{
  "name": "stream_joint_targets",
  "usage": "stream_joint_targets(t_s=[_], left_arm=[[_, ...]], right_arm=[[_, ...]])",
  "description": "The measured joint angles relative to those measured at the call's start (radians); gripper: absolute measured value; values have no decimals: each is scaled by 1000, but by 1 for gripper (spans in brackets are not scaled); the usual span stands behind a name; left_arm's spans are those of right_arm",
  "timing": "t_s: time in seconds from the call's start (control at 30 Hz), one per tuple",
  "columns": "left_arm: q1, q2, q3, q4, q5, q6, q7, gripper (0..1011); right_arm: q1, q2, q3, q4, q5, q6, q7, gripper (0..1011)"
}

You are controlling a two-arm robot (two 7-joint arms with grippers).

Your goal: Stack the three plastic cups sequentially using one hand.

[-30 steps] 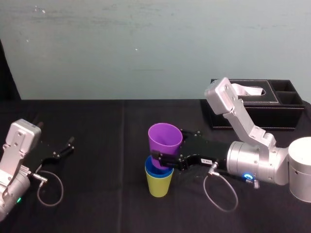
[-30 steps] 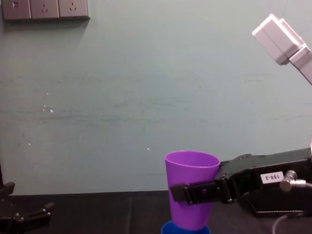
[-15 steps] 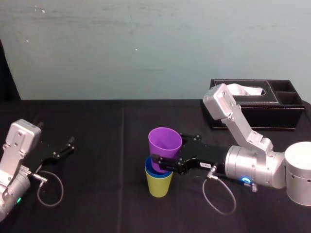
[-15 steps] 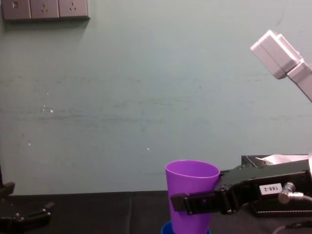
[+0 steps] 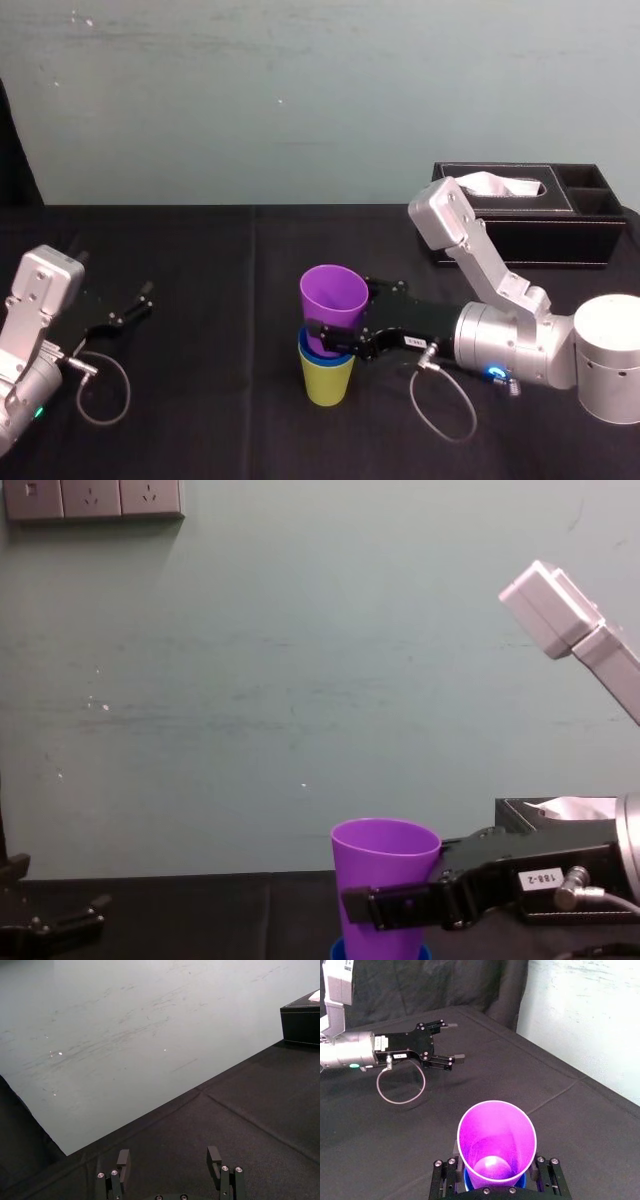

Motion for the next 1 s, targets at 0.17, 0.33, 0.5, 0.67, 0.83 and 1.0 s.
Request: stream_joint_targets(t_s=[0.17,0.33,0.5,0.67,0.83,1.0], left_arm=[[0,0,0,0,0,0,0,1000],[0,0,0,0,0,0,0,1000],[0,0,0,0,0,0,0,1000],[0,0,0,0,0,0,0,1000],[0,0,0,0,0,0,0,1000],[0,0,0,0,0,0,0,1000]], right_arm=[[4,-7,-4,13,-6,-4,0,723],[4,-9,-7,19,-12,-12,1,723],[4,-12,-9,27,-18,-14,3,723],[3,-16,-14,34,-28,-15,4,723],[3,-20,-18,41,-37,-16,5,723],[3,-26,-20,49,-47,-15,5,723]])
